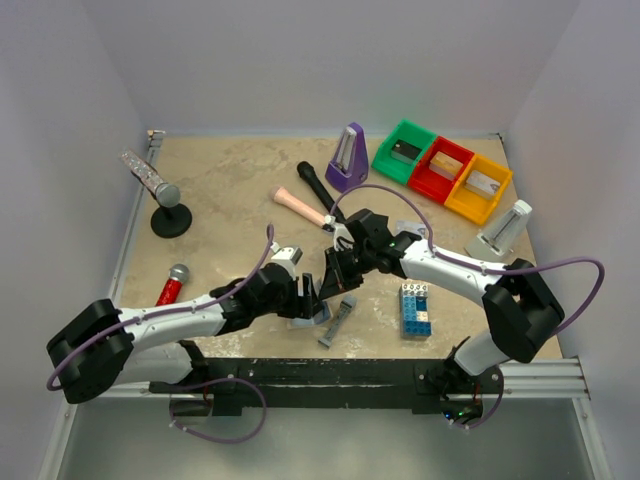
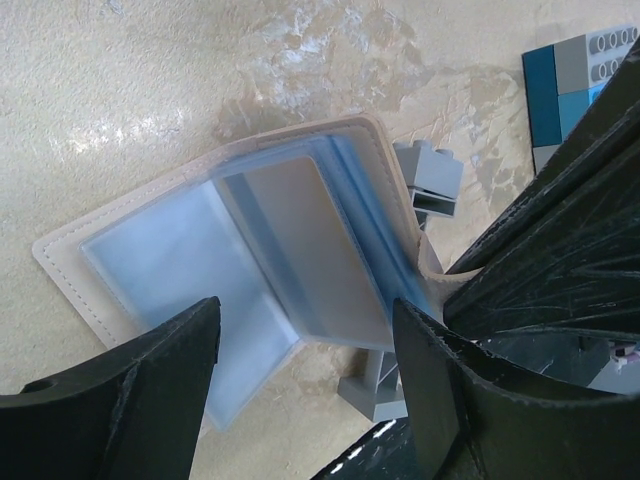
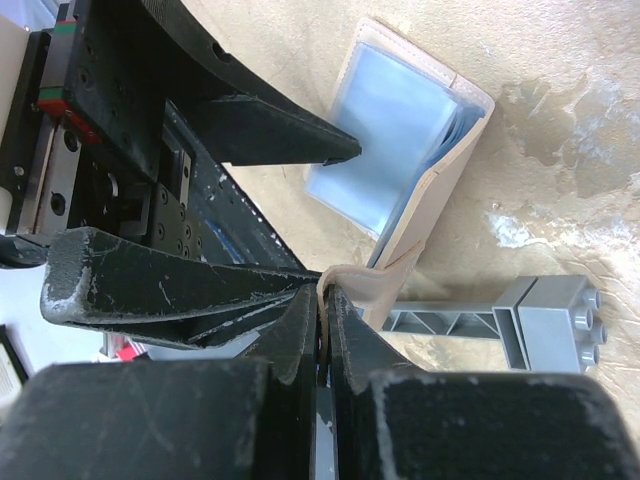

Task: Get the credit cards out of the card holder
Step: Remove the credit card from the card holder.

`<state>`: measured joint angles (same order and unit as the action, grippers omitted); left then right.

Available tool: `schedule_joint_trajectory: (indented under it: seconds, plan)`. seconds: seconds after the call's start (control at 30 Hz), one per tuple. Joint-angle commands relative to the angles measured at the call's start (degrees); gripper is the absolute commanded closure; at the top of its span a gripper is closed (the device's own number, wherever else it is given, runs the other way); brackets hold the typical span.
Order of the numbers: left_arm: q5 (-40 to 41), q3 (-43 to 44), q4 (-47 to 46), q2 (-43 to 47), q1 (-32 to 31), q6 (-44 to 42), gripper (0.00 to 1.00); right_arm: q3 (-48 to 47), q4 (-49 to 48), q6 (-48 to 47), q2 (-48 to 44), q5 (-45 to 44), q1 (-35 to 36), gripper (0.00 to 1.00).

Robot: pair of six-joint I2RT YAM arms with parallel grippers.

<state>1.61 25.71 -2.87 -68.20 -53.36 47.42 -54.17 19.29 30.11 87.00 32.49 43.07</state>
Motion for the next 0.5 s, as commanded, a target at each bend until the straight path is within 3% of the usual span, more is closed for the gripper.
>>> schedule_joint_trajectory:
  seconds: [0.0, 0.47]
  plan:
    - [1.64, 3.20, -1.88, -0.09, -1.04, 0.66, 0.26, -1.55, -0.92, 0.74, -0.52, 0.64, 0.26, 1.00]
    - [9.64, 3.99, 8.23, 1.93, -1.39, 0.92, 0.33, -1.46, -0.39, 0.39, -0.87, 0.21, 0.26, 1.00]
